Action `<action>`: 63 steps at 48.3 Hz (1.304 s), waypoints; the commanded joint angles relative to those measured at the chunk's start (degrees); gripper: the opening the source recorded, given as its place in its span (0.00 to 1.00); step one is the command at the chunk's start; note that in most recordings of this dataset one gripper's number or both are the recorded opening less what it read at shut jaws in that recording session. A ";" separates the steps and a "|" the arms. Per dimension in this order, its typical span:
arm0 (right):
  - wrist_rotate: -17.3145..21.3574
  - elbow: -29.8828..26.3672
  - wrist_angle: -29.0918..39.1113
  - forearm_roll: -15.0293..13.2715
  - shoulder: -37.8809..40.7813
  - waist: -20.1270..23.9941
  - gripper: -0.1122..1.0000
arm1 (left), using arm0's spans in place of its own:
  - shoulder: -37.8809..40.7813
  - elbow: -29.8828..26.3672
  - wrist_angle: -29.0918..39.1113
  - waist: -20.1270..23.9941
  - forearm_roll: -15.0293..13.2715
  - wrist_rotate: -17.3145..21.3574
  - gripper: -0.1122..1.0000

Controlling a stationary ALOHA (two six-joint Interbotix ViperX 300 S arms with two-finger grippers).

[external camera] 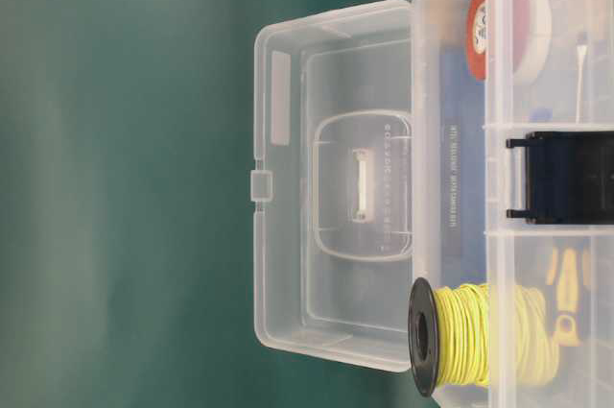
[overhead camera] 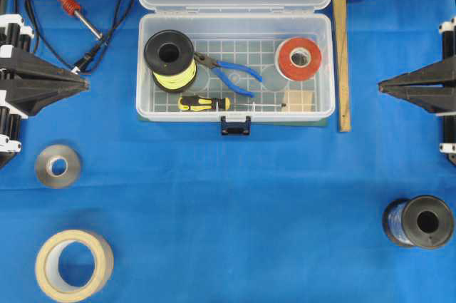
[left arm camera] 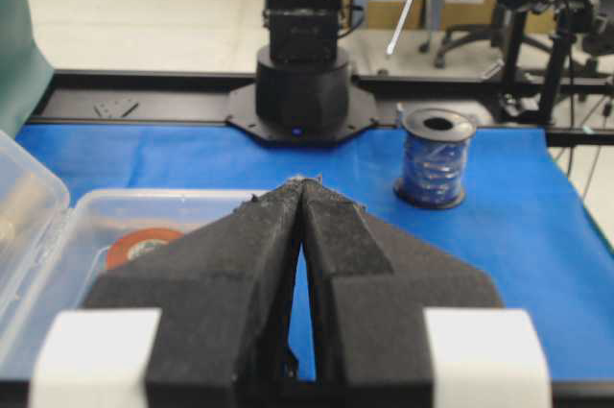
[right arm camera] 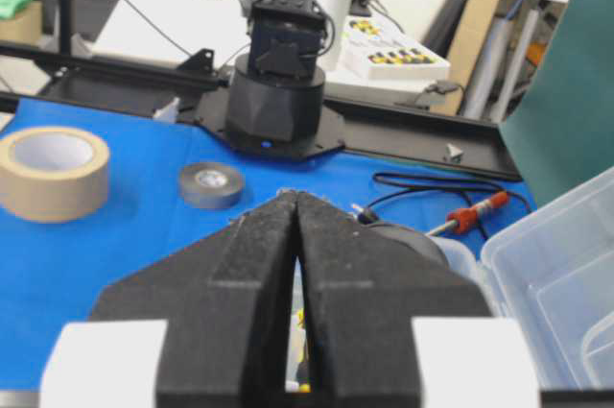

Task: Pick the nipper from the toolbox among several items.
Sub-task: 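Move the right gripper over the blue-handled pliers in the toolbox, then lower the right gripper and close it on the pliers' blue handle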

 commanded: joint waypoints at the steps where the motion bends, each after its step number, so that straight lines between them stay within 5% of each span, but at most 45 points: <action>1: 0.26 -0.97 0.00 0.09 0.70 -0.70 0.10 | 0.44 -1.05 -0.26 -0.09 -1.85 -0.09 0.10; 14: 1.58 -11.34 13.89 0.26 8.88 -6.59 0.10 | 0.53 -1.14 -0.26 -0.09 -1.85 0.26 0.10; 30: 1.67 -30.15 32.43 0.09 32.78 -12.92 0.12 | 0.44 -1.05 -0.26 -0.09 -1.85 0.26 0.10; 44: 0.44 -45.97 48.52 -2.29 51.94 -14.59 0.72 | 0.53 -1.05 -0.26 -0.09 -1.85 0.26 0.10; 63: -0.62 -52.38 50.45 -1.32 68.91 -14.85 0.64 | 0.35 -0.88 1.05 -0.09 -1.85 0.26 0.10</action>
